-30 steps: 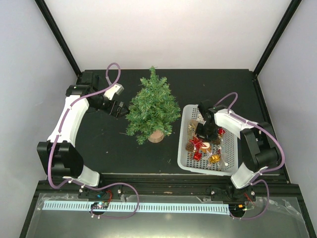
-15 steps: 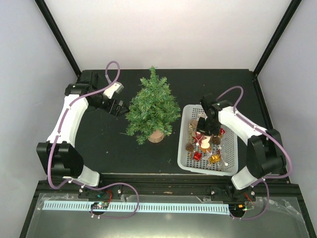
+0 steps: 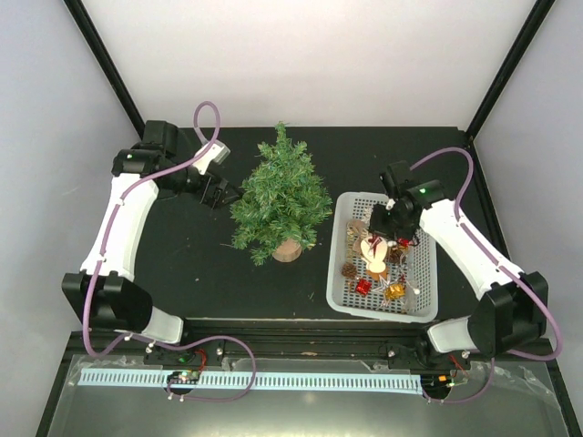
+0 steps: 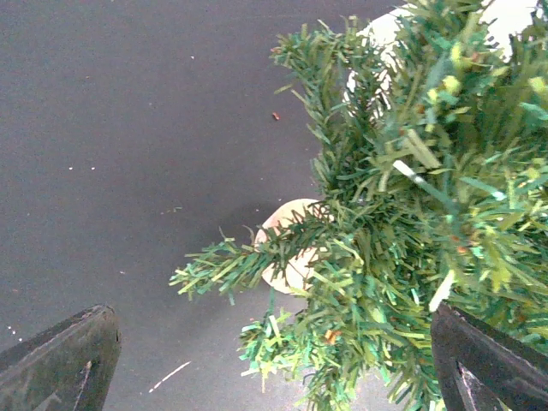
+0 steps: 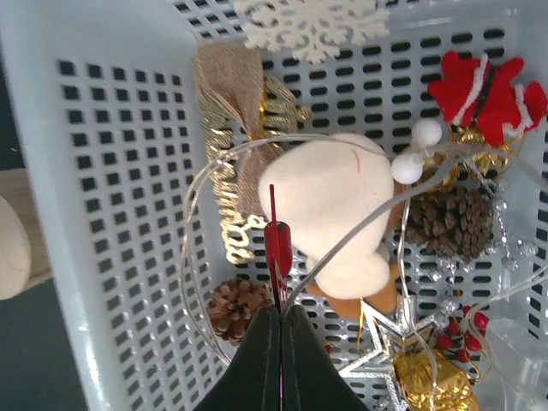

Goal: Decorate the small christmas tree

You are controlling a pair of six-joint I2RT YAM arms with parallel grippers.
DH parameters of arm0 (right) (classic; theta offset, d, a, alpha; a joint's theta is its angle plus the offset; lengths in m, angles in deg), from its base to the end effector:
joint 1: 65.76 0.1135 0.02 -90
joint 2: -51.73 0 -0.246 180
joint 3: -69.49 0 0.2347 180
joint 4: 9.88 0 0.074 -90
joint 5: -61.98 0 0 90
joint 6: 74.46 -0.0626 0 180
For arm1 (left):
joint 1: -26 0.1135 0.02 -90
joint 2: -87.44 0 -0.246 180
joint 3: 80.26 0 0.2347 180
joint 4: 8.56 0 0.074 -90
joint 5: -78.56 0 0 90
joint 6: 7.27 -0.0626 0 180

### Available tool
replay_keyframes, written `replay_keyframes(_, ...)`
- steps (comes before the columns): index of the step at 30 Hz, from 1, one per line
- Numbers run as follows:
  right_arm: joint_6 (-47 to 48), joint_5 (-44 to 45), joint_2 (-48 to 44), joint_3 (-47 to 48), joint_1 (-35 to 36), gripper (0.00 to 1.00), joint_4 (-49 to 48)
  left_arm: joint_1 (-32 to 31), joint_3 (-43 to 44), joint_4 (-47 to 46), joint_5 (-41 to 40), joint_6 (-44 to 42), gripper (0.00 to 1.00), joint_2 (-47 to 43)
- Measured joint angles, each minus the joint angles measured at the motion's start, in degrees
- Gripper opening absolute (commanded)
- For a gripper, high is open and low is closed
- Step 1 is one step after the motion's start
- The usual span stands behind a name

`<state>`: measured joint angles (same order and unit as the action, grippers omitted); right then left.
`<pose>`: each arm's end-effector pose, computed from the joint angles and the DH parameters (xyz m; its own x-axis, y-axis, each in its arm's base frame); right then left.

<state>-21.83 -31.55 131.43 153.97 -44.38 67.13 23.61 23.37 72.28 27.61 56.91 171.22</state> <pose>0.2328 0.0953 0.2451 -0.9362 0.2841 -0.2070 0.2351 0.9439 0.2318 0.2717 -0.0508 0.3305 -0.6395 0.3652 -0.6765 0.6845 0.6711 -0.2847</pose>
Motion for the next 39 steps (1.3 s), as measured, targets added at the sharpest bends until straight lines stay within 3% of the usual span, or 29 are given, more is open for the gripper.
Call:
replay_keyframes(8,-0.35,-0.42,0.42,-6.99,-0.02,0.07,-1.4,-1.51,-0.02,0.52,0.98,-0.74,0.99,-0.28)
replay_keyframes(18,-0.15,-2.62,2.16,-10.49,-0.02,0.26,-5.27,-1.88,-1.05,0.44,1.27,-0.79,0.99,-1.6)
replay_keyframes(26,0.02,-2.58,2.38,-12.74,-0.07,0.26,-6.23,-1.88,-2.08,0.28,1.27,-0.85,0.99,-1.95)
replay_keyframes(32,1.01,-0.83,2.84,-12.81,-0.15,0.57,-6.12,-1.88,-2.08,0.09,1.25,-0.87,0.99,-1.95)
replay_keyframes(39,1.73,4.74,2.86,-12.81,-0.44,0.6,-4.24,-1.88,-2.49,-0.11,1.2,-0.94,0.99,-1.95)
